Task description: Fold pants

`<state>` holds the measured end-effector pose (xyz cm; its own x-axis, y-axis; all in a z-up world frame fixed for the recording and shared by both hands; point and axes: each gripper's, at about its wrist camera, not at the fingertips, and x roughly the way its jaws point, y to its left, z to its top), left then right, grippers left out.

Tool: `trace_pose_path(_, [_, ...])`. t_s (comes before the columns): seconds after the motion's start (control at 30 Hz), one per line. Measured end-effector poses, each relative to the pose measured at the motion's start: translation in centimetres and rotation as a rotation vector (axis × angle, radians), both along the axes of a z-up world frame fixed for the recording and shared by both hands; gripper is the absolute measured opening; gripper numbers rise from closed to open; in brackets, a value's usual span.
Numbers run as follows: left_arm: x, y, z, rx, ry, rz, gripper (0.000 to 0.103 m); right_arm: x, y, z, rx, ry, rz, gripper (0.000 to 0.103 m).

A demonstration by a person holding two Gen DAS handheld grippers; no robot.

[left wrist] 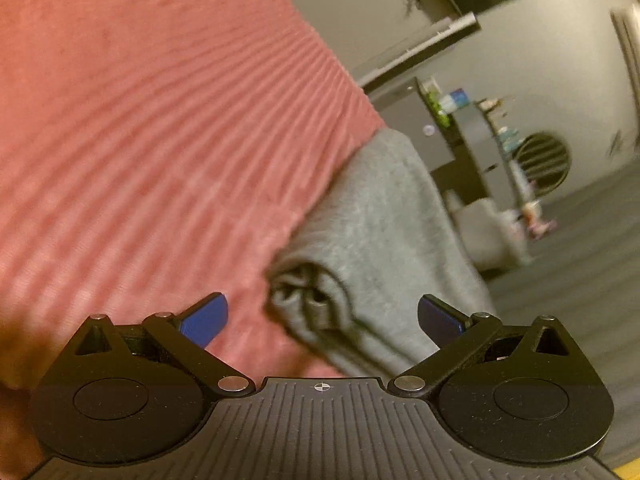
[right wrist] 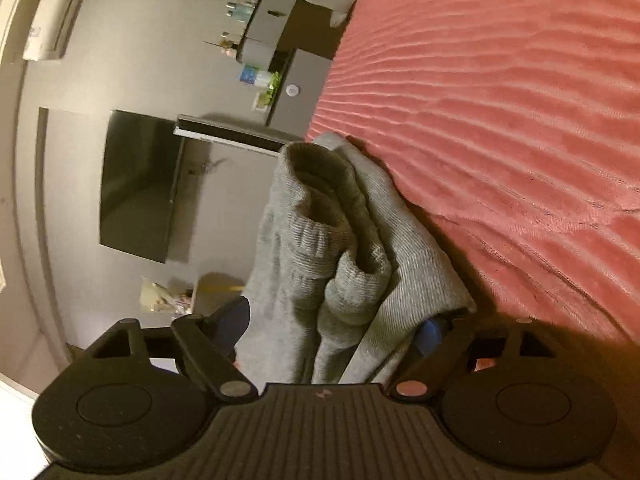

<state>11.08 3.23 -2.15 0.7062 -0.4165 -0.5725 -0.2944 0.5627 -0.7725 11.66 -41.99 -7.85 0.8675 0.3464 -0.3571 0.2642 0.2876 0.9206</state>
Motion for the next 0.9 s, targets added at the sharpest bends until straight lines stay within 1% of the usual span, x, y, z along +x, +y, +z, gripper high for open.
trace_pose_path(0.03, [0.3,0.2,-0.3,-0.059,-0.001,0.003,0.103,0.1,-0.2,-0.2,0.014,0.012,-0.010,0.063])
trace_pose_path(0.07, [0.5,0.4,-0.7,-0.111,-0.006,-0.001,0.103,0.2,-0.5,-0.5,0.032,0.007,-0.005,0.054])
trace_pose_path(0.1, [0.7,0.6,-1.1,-0.148,-0.011,-0.010,0.103,0.2,-0.8,-0.7,0.047,0.002,-0.001,0.053])
trace_pose_path(0.17, [1.1,0.7,-1.5,-0.193,-0.017,-0.017,0.103,0.3,-0.7,-0.6,0.042,-0.004,0.005,0.053])
trace_pose_path(0.27, [1.5,1.1,-2.0,-0.260,-0.046,-0.008,0.103,0.3,-0.5,-0.6,0.037,-0.011,0.010,0.058])
trace_pose_path(0.4, [2.5,1.1,-2.6,-0.319,-0.075,-0.005,0.103,0.4,-0.4,-0.7,0.031,-0.011,0.019,0.062])
trace_pose_path(0.43, [2.8,1.0,-2.9,-0.324,-0.076,0.002,0.103,0.3,-0.3,-0.9,0.027,-0.012,0.019,0.062])
trace_pose_path(0.47, [3.3,0.9,-3.3,-0.319,-0.058,0.005,0.102,0.5,-0.2,-0.8,0.023,-0.011,0.020,0.063])
trace_pose_path(0.5, [3.8,0.6,-3.4,-0.302,-0.040,-0.004,0.099,0.6,-0.1,-0.8,0.019,-0.010,0.022,0.064])
trace_pose_path(0.57, [4.0,0.0,-3.4,-0.246,-0.031,-0.018,0.092,0.9,0.1,-0.7,0.006,-0.007,0.024,0.066])
trace_pose_path(0.6, [4.4,-0.1,-3.2,-0.224,-0.028,-0.013,0.080,1.0,0.3,-0.6,-0.003,-0.005,0.024,0.066])
trace_pose_path(0.63, [4.4,-0.1,-3.3,-0.210,-0.026,-0.006,0.055,1.1,0.4,-0.5,-0.021,-0.001,0.026,0.064])
trace_pose_path(0.67, [4.4,0.2,-3.5,-0.194,-0.008,0.007,0.039,1.1,0.6,-0.2,-0.047,0.002,0.028,0.059])
trace_pose_path(0.7, [4.4,0.6,-3.8,-0.201,0.001,0.022,0.032,1.2,0.9,0.0,-0.069,0.003,0.030,0.056])
trace_pose_path(0.73, [4.2,1.0,-4.1,-0.247,-0.012,0.042,0.030,1.3,1.0,0.3,-0.092,0.007,0.039,0.052])
trace_pose_path(0.77, [4.0,1.0,-3.8,-0.260,-0.032,0.050,0.029,1.3,1.2,0.8,-0.107,0.004,0.044,0.049])
trace_pose_path(0.8, [3.8,0.9,-3.1,-0.237,-0.072,0.045,0.028,1.2,1.2,1.2,-0.115,-0.007,0.049,0.048])
trace_pose_path(0.83, [3.5,0.6,-2.0,-0.192,-0.128,0.032,0.028,1.1,1.3,1.8,-0.114,-0.033,0.055,0.046])
trace_pose_path(0.87, [3.2,0.3,-1.0,-0.140,-0.178,0.022,0.028,0.9,1.2,2.4,-0.099,-0.084,0.063,0.044])
trace_pose_path(0.9, [2.8,0.2,-0.4,-0.102,-0.204,0.025,0.028,0.6,1.0,2.8,-0.076,-0.140,0.072,0.043])
